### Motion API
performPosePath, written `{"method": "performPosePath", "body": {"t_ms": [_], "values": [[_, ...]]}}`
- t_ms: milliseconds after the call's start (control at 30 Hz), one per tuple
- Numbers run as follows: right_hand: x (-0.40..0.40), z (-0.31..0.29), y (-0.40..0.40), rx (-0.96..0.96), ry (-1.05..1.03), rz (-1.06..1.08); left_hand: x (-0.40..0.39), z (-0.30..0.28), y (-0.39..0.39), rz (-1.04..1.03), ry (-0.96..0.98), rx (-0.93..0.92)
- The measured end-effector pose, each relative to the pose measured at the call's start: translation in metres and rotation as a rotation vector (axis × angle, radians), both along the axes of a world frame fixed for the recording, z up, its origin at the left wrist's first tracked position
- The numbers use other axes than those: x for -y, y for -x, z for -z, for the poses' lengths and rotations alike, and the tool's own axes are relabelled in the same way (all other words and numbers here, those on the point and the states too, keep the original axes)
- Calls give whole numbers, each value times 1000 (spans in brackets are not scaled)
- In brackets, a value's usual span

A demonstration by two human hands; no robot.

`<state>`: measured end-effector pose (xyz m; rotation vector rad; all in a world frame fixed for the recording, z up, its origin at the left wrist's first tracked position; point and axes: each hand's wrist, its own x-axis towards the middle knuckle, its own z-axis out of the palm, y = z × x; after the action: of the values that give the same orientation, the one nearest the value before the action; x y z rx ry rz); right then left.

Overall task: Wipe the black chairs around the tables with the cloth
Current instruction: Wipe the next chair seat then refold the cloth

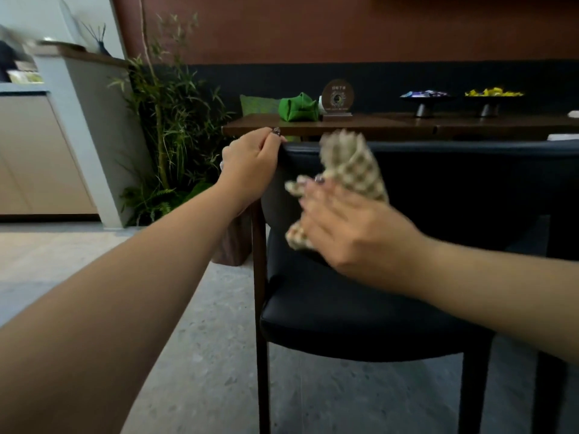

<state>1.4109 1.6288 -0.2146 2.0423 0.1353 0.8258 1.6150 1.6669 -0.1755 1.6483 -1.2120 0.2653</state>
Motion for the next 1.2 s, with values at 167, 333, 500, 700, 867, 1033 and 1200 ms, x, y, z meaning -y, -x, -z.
{"method": "performPosePath", "body": {"t_ms": [167, 333, 500, 700, 867, 1033, 1200], "values": [[11, -43, 33, 98, 50, -1, 5, -3, 32, 148, 164, 213], [31, -1, 22, 53, 189, 118, 14, -2, 45, 129, 259, 169], [43, 43, 8, -134, 73, 65, 14, 0, 47, 79, 256, 205], [58, 87, -3, -221, 223, 3, 14, 2, 46, 73, 294, 240], [58, 110, -1, -430, 244, 62, 16, 2, 50, 43, 323, 227], [27, 95, 8, -262, 11, 172, 19, 2, 51, 6, 347, 227], [8, 27, 44, 206, -158, -74, 22, 4, 54, -14, 365, 230]]}}
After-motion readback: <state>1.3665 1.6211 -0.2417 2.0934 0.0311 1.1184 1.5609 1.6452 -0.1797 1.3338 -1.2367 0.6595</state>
